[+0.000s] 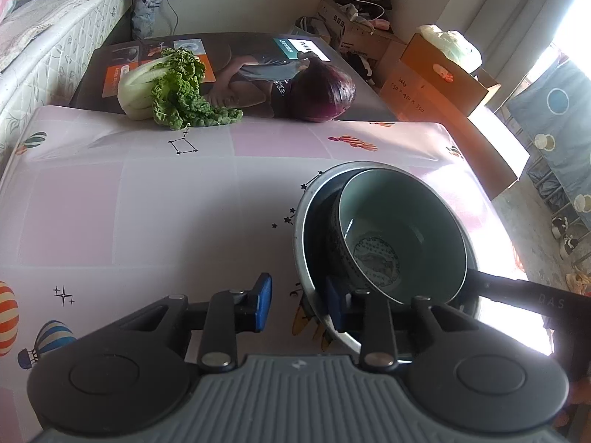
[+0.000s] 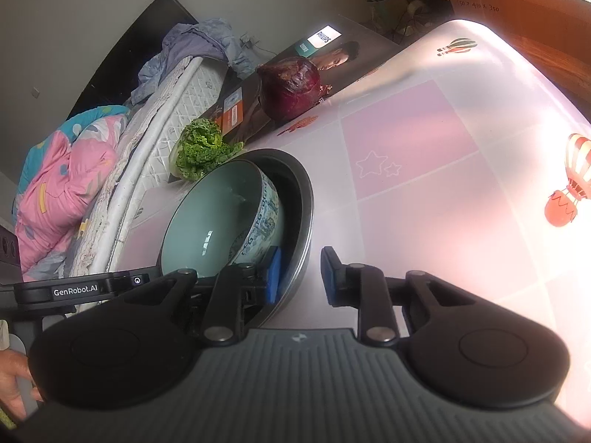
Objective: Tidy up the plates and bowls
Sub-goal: 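Lift the steel bowl with the green bowl and carry it onto the white plate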
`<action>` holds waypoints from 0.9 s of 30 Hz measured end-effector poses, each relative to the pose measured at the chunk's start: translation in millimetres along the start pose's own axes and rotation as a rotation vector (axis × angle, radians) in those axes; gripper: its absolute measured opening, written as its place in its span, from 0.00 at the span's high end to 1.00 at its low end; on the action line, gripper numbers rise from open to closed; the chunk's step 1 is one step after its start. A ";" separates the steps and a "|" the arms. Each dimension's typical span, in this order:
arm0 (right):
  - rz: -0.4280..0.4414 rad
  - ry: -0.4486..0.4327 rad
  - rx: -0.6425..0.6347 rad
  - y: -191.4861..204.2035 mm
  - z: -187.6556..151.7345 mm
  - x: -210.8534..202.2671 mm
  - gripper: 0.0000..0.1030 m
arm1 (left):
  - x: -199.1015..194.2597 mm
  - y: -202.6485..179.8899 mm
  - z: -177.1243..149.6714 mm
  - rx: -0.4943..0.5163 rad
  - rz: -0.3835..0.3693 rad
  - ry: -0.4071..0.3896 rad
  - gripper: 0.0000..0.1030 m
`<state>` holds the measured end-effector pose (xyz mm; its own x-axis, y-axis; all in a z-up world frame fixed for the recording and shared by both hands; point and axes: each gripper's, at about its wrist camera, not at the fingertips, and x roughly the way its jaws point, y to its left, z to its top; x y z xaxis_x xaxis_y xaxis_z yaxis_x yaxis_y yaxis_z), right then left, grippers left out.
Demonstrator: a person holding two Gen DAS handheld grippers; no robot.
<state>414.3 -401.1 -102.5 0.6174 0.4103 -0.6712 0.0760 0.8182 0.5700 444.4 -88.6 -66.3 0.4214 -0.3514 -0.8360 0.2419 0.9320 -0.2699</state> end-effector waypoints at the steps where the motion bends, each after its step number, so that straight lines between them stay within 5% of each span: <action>1: 0.005 0.002 0.004 -0.6 0.2 2.3 0.80 | 2.2 0.2 0.6 -0.006 -0.002 0.004 0.69; 10: 0.032 0.005 0.025 -2.8 3.1 17.9 0.83 | 16.1 6.9 5.4 -0.084 -0.060 0.033 0.87; 27: 0.043 -0.063 -0.028 11.0 8.4 -6.2 0.83 | -4.1 3.9 9.9 -0.115 -0.087 -0.027 0.88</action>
<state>417.9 -398.0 -88.1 0.6677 0.4196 -0.6149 0.0272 0.8117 0.5835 452.2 -84.5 -59.2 0.4267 -0.4319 -0.7946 0.1777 0.9015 -0.3946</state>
